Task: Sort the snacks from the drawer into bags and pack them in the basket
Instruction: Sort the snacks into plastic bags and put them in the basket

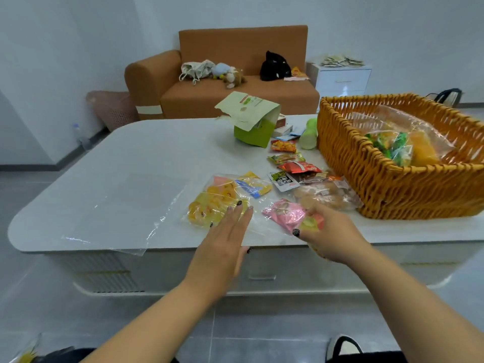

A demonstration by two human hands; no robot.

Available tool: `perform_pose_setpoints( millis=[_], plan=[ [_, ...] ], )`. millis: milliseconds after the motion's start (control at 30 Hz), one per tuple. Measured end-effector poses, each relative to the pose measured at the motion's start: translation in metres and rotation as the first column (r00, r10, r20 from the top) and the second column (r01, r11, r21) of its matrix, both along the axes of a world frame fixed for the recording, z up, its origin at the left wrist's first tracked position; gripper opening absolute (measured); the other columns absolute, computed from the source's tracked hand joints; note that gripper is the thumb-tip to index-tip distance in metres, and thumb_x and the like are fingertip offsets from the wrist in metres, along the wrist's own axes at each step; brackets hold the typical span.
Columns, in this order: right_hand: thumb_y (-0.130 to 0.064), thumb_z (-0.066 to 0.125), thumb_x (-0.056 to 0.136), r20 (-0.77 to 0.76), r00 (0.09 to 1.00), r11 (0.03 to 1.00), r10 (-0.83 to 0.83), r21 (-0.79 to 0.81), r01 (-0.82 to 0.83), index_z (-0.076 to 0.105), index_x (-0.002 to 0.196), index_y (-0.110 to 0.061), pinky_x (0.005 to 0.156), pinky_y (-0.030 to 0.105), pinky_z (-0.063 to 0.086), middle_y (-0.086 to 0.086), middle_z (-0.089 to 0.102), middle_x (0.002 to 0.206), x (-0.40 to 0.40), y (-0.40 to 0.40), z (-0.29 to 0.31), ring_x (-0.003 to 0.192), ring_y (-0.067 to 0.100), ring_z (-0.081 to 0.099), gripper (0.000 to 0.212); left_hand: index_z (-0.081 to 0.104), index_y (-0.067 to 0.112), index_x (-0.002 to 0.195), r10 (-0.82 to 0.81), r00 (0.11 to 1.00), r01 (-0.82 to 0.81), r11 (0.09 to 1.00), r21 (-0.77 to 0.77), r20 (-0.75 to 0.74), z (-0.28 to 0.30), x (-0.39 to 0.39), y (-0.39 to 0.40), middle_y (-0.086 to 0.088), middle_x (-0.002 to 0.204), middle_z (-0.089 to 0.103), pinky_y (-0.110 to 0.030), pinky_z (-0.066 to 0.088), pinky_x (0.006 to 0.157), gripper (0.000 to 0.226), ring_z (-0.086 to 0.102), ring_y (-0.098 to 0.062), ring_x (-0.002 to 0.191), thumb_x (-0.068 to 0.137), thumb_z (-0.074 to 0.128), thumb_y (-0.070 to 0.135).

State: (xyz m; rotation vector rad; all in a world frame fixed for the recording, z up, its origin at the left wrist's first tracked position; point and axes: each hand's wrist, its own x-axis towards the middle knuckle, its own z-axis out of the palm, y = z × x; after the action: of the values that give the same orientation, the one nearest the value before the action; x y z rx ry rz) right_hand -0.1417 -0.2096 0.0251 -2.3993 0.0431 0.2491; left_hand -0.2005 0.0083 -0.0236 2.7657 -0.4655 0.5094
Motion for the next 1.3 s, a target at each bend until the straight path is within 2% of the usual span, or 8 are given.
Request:
perform_pose_setpoints(
  millis=[333,467,567,700,867,1000,1133,1300],
  plan=[
    [-0.033,0.079,0.077,-0.027,0.997,0.997,0.074,0.021,-0.073,0.053,0.109,-0.022,0.057,0.027,0.045,0.008,0.057,0.107,0.037,0.02,-0.015,0.085,0.023,0.052,0.043,0.068,0.007,0.119,-0.023,0.995,-0.019,0.908,0.418,0.097,-0.019,0.046,0.016,-0.017,0.112,0.071,-0.049,0.058,0.058,0.074,0.068,-0.038,0.104,0.049,0.09,-0.002],
    [-0.034,0.075,0.08,-0.007,0.997,0.994,0.076,-0.084,-0.076,0.054,0.106,-0.018,0.056,0.029,0.044,0.008,0.055,0.107,0.047,0.029,-0.01,0.081,0.026,0.055,0.037,0.076,0.011,0.1,-0.189,0.963,0.091,0.897,0.434,0.19,-0.015,0.042,0.05,-0.008,0.108,0.073,-0.04,0.058,0.056,0.025,0.07,-0.032,0.101,0.086,0.057,0.003],
    [-0.033,0.073,0.082,-0.039,0.998,0.995,0.045,-0.088,-0.049,0.05,0.105,-0.021,0.045,0.025,0.036,0.008,0.053,0.1,0.052,0.031,-0.009,0.076,0.025,0.051,0.035,0.075,0.013,0.102,-0.229,0.954,0.142,0.913,0.382,0.193,-0.014,0.034,0.078,-0.004,0.115,0.072,-0.036,0.059,0.066,0.062,0.067,-0.03,0.109,0.108,0.014,0.018],
    [-0.028,0.061,0.085,-0.022,1.0,0.995,-0.012,-0.099,0.01,0.051,0.106,-0.024,0.046,0.024,0.036,0.014,0.059,0.106,0.055,0.026,-0.011,0.07,0.024,0.052,0.024,0.065,0.018,0.117,-0.199,0.976,0.15,0.913,0.379,0.091,-0.014,0.024,0.119,-0.002,0.128,0.065,-0.044,0.057,0.086,0.024,0.058,-0.028,0.123,0.097,0.052,0.018],
    [-0.026,0.067,0.085,-0.022,0.998,0.989,-0.058,0.137,0.061,0.054,0.115,-0.023,0.045,0.025,0.036,0.007,0.058,0.092,0.039,0.023,0.014,0.063,0.021,0.047,0.034,0.029,0.045,0.146,0.055,0.966,-0.039,0.997,0.068,-0.253,0.012,-0.013,0.113,0.027,0.151,0.025,-0.027,0.019,0.118,0.083,0.013,0.006,0.144,0.076,0.019,0.088],
    [-0.027,0.074,0.08,-0.186,0.983,0.728,-0.003,0.673,0.129,0.058,0.103,-0.024,0.046,0.022,0.034,0.001,0.061,0.087,-0.009,0.029,0.047,0.068,0.018,0.054,0.027,0.062,0.038,0.126,0.089,0.983,-0.131,0.952,-0.277,-0.159,0.026,-0.032,0.077,0.03,0.131,0.049,-0.022,0.03,0.112,0.062,0.032,0.012,0.132,0.085,0.03,0.073],
    [-0.034,0.07,0.069,-0.369,0.886,0.256,0.28,0.919,0.301,0.061,0.106,-0.019,0.033,0.015,0.035,0.002,0.055,0.074,-0.036,0.041,0.049,0.051,0.01,0.054,0.04,0.067,0.025,0.121,0.178,0.98,-0.188,0.974,-0.126,-0.087,0.019,-0.028,0.055,0.01,0.13,0.06,-0.03,0.037,0.107,0.052,0.049,-0.012,0.129,0.077,0.068,0.052],
    [-0.027,0.073,0.072,-0.496,0.761,0.242,0.418,0.868,0.433,0.068,0.093,-0.014,0.035,0.016,0.044,0.004,0.053,0.081,-0.042,0.063,0.028,0.059,0.011,0.051,0.025,0.074,0.011,0.089,0.158,0.982,-0.176,0.962,0.207,0.099,0.011,-0.012,0.043,-0.007,0.095,0.072,-0.038,0.055,0.062,0.048,0.07,-0.031,0.082,0.043,0.09,0.012]
  ],
)
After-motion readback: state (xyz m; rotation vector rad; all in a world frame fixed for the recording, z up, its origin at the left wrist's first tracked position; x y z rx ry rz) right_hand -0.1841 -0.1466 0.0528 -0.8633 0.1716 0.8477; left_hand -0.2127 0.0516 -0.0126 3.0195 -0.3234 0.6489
